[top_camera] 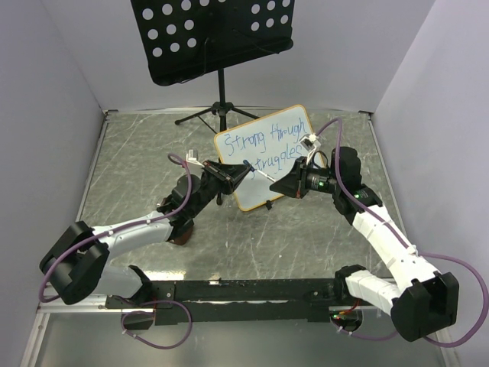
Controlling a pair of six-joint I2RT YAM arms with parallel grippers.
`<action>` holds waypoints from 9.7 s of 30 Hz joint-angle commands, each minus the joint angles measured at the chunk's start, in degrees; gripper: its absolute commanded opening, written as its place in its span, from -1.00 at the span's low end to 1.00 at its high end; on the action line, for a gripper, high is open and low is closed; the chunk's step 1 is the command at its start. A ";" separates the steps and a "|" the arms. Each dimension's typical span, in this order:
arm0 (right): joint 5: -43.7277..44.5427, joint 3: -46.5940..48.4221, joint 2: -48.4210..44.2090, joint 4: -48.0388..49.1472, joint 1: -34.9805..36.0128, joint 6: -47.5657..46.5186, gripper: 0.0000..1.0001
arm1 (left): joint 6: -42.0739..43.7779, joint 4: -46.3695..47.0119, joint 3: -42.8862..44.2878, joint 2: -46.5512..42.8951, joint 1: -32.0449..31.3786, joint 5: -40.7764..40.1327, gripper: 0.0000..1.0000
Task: Write a sentence on the whiteboard
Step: Insert the whiteboard marker without the cap into the pen cap, then put down the whiteboard marker on the whiteboard marker, then reset both arms
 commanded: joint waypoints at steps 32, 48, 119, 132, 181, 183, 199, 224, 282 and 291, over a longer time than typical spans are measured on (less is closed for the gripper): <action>1.00 1.60 -0.36 0.70 1.71 0.32 -1.00 | -4.05 5.99 -1.27 -1.17 -0.24 -1.34 -0.92; 1.18 1.25 0.17 0.96 1.71 0.50 -1.00 | -5.11 7.84 -1.36 -0.64 -0.24 -1.16 -0.92; -5.50 0.55 -0.45 0.35 0.47 -6.45 -1.00 | 15.72 -28.72 15.25 -7.50 -9.39 1.56 0.80; -7.52 0.28 -0.27 0.79 0.47 -6.01 -1.00 | 23.81 -34.88 23.25 -1.53 -7.98 1.12 0.56; -8.40 5.30 10.72 5.09 -4.00 0.32 -1.00 | 19.77 -26.79 23.08 8.05 -12.11 15.88 -0.99; -8.58 5.29 11.07 5.36 -4.79 0.41 -1.00 | 19.51 -25.92 23.25 9.02 -12.11 17.73 -0.99; -9.11 5.38 12.83 2.72 -10.25 -2.67 -1.00 | 20.29 -25.04 31.25 17.99 -12.64 35.73 -0.99; -10.87 2.92 9.75 -10.11 -14.11 -16.20 -1.00 | 24.33 -29.77 31.60 12.63 -8.33 37.07 0.39; 23.40 14.60 2.38 -36.58 -25.89 -40.24 1.00 | 55.27 -65.89 25.44 -26.75 7.84 -2.65 0.93; 37.73 18.74 -8.61 -30.50 -25.89 -25.79 1.00 | 59.67 -70.55 31.78 -26.57 10.48 -3.97 0.93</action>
